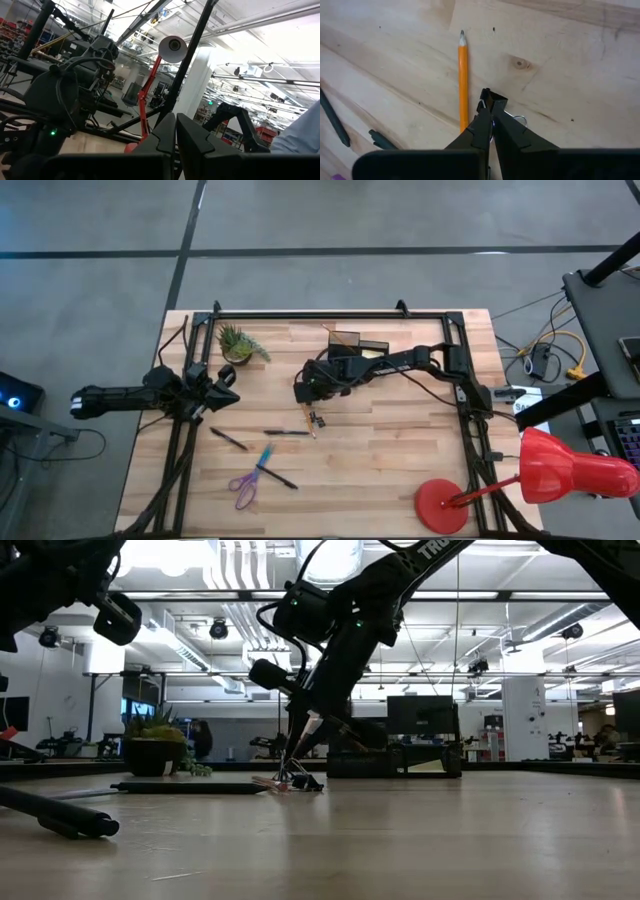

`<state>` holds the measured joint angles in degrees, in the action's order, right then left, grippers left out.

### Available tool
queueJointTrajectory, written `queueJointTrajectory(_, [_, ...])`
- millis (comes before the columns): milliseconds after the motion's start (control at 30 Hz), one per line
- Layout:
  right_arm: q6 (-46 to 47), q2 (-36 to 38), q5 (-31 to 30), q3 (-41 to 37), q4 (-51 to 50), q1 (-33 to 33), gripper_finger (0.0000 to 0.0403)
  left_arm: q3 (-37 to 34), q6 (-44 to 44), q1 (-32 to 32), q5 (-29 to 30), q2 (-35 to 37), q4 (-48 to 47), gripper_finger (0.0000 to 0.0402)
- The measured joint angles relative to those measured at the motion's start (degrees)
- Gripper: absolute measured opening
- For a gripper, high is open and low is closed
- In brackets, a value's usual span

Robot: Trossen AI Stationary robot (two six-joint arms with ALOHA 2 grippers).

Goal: Pick and place office supplies into organizer
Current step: Put the top black binder clip into the desk organizer

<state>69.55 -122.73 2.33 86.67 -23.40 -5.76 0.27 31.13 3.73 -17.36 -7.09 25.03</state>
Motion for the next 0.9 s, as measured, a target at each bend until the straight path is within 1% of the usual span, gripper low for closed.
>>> queueJointTrajectory(133, [-2.1, 1.8, -3.8, 0.6, -0.7, 0.8, 0.0008, 0.0, 0.0, 0.0, 0.0, 0.0, 0.0, 0.0])
queueJointTrajectory(233, [-3.9, 4.8, -9.3, 2.2, -4.1, 1.8, 0.0008, 0.0, 0.0, 0.0, 0.0, 0.0, 0.0, 0.0])
queueJointTrajectory(300, [-5.7, 6.9, -15.2, 3.9, -9.0, 2.7, 0.0008, 0.0, 0.0, 0.0, 0.0, 0.0, 0.0, 0.0])
queueJointTrajectory(400, [-8.0, 10.2, -24.5, 6.7, -20.5, 3.6, 0.0008, 0.0, 0.0, 0.0, 0.0, 0.0, 0.0, 0.0])
queueJointTrajectory(467, [-7.7, 11.9, -27.7, 8.3, -28.9, 3.4, 0.0008, 0.0, 0.0, 0.0, 0.0, 0.0, 0.0, 0.0])
queueJointTrajectory(533, [-6.7, 12.9, -28.2, 8.6, -36.2, 2.1, 0.0008, 0.0, 0.0, 0.0, 0.0, 0.0, 0.0, 0.0])
queueJointTrajectory(600, [-6.7, 13.1, -28.2, 7.8, -38.6, 0.5, 0.0008, 0.0, 0.0, 0.0, 0.0, 0.0, 0.0, 0.0])
queueJointTrajectory(767, [-8.4, 13.2, -26.0, 5.7, -34.7, -3.6, 0.0008, 0.0, 0.0, 0.0, 0.0, 0.0, 0.0, 0.0])
queueJointTrajectory(833, [-10.1, 11.9, -25.1, 5.6, -32.2, -5.2, 0.0008, 0.0, 0.0, 0.0, 0.0, 0.0, 0.0, 0.0])
queueJointTrajectory(900, [-12.2, 10.5, -22.9, 5.6, -29.5, -6.6, 0.0008, 0.0, 0.0, 0.0, 0.0, 0.0, 0.0, 0.0])
